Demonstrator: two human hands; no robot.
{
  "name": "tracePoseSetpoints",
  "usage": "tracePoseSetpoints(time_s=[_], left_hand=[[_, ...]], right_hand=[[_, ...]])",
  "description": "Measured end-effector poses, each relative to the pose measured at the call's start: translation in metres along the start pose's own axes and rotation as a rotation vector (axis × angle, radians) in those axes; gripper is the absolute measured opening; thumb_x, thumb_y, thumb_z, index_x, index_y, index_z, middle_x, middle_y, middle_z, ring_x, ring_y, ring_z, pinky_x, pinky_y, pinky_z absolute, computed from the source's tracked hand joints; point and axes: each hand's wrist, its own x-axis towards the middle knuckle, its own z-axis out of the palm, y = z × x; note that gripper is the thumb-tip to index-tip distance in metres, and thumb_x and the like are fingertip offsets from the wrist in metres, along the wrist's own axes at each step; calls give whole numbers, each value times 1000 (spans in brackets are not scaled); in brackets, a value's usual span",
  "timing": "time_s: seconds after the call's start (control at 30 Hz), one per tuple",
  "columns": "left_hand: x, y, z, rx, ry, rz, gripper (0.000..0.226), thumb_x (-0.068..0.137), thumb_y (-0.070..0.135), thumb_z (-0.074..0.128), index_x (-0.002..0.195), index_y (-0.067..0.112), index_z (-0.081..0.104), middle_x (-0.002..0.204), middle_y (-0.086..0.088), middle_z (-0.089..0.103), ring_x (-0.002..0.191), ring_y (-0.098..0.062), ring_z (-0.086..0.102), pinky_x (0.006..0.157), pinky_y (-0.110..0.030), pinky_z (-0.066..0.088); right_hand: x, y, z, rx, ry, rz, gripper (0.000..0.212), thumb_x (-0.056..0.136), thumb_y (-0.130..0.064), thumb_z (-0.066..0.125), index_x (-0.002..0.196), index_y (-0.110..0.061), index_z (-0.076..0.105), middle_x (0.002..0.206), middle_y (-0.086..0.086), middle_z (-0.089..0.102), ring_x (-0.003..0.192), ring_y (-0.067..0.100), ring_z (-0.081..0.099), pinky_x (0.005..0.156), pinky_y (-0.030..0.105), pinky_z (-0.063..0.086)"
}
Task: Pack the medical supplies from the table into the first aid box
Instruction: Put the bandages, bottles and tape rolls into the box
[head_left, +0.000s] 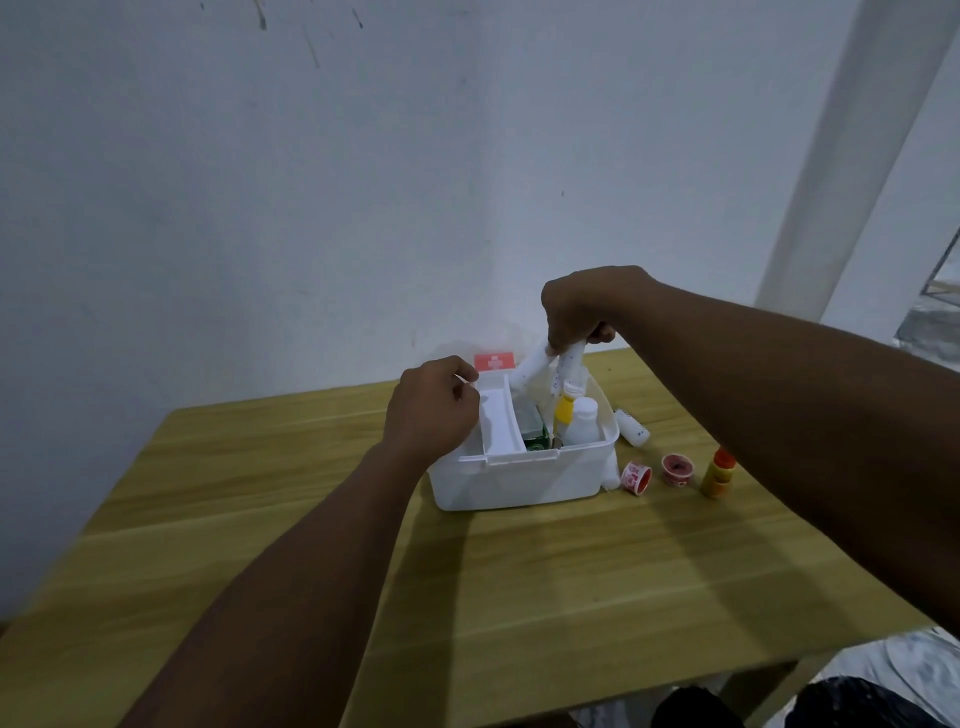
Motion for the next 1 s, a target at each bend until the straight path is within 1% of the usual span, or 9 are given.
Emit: tracePoseSetpoints(time_s=[0.1,0.2,0.27,0.37,0.5,0.67,0.77,0.9,1.0], left_hand=[[-1,0,0,-9,4,-7,27,86,14,55,104,17,73,66,13,63,67,-5,62,70,-25,52],[-1,0,0,-17,6,-8,26,85,14,54,103,17,73,65,13,62,65,-5,62,68,-25,52],[-1,0,0,-18,11,-9,26,85,14,54,103,17,73,65,12,64,64,-4,61,65,-22,50],[-2,0,0,-23,15,-12,26,85,14,54,101,17,73,66,10,66,62,-5,62,62,-20,49],[-3,1,0,-22,13,-16,25,85,13,54,100,18,73,64,6,67,61,-6,62,62,-20,49],[-4,1,1,-20,24,-25,25,85,15,55,101,18,73,68,7,69,62,-5,63,63,-20,51],[-4,3,1,-32,42,-31,25,85,13,55,101,17,73,70,6,69,64,-5,62,62,-16,47],[-5,3,1,-48,69,-42,24,84,13,55,99,17,74,66,7,67,63,-5,62,62,-16,47],[-5,2,1,-57,73,-55,25,83,13,55,97,18,74,64,7,66,62,-5,61,63,-20,49]], right_hand=[[-1,0,3,-11,-27,-17,25,90,-25,67,77,-4,63,57,6,55,43,19,46,52,28,40],[-6,4,4,7,-38,-46,26,91,-22,65,110,-5,67,74,8,64,48,18,49,43,24,39],[-8,6,4,10,-10,-58,24,87,-19,66,107,-6,70,76,9,67,51,20,52,45,25,43],[-8,6,6,57,77,-27,13,77,-21,70,81,-9,69,60,6,62,47,21,53,57,28,48],[-8,0,8,69,127,-7,25,73,-21,76,63,-11,56,55,4,54,45,20,51,58,30,48],[-2,-14,21,39,134,-32,29,74,-17,80,69,-14,51,71,5,52,54,19,52,64,33,52],[3,-15,28,64,82,-86,26,75,-13,81,92,-11,61,81,6,57,59,21,62,73,39,61],[2,-3,37,176,35,-129,46,71,-20,88,108,-14,62,100,9,63,69,26,74,68,38,64],[-1,8,40,258,62,-144,37,78,-28,82,107,-13,64,101,10,69,72,25,75,67,35,63]])
